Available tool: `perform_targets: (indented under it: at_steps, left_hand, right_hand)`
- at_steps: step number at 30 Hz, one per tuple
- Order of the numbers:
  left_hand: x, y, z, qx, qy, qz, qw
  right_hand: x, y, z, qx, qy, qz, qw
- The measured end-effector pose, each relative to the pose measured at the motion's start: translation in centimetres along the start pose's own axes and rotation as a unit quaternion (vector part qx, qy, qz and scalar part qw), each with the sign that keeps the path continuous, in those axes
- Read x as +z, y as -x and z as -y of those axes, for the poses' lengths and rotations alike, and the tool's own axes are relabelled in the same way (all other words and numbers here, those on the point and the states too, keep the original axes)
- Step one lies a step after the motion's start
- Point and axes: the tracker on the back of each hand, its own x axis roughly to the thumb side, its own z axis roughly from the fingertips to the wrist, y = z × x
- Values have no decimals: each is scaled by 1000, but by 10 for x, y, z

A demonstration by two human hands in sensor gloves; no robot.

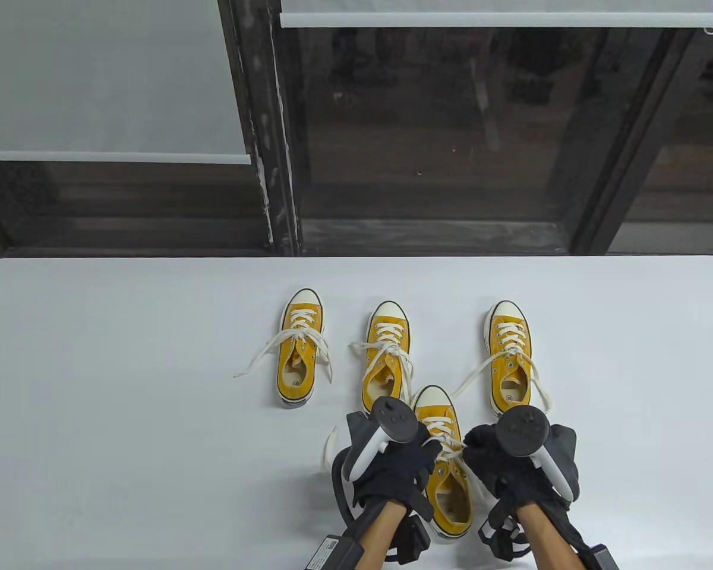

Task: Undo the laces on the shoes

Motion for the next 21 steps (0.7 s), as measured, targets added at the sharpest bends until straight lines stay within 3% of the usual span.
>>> perform_targets:
  at_steps: [3,5,7,10,12,15,19,21]
  left_hand:
    - [1,-3,-1,2,9,12,1000]
    - [3,-7,-1,-17,1,16,1000]
    - [5,-11,-1,-46,-9,24,999]
    - [4,-8,-2,-45,-17,3,999]
    - [1,-1,-3,-13,-17,-20,1000]
    - [-1,6,-3,18,-13,-37,999]
    - [-4,5,-2,56,39,12,998]
    - [-4,4,-3,64,45,20,997]
  right_hand:
    - [-4,0,0,-79,-99,51,991]
    - [-2,-5,-3,-103,-133,76,983]
    - [1,-11,-5,-48,-98,79,991]
    - [8,-14,-2,39,42,24,998]
    - [8,-9,0,62,72,-5,995]
    - [4,-1,0,24,48,-33,998]
    - [-1,-1,-2,-38,-47,9,998]
    - [1,-3,-1,-46,-31,8,998]
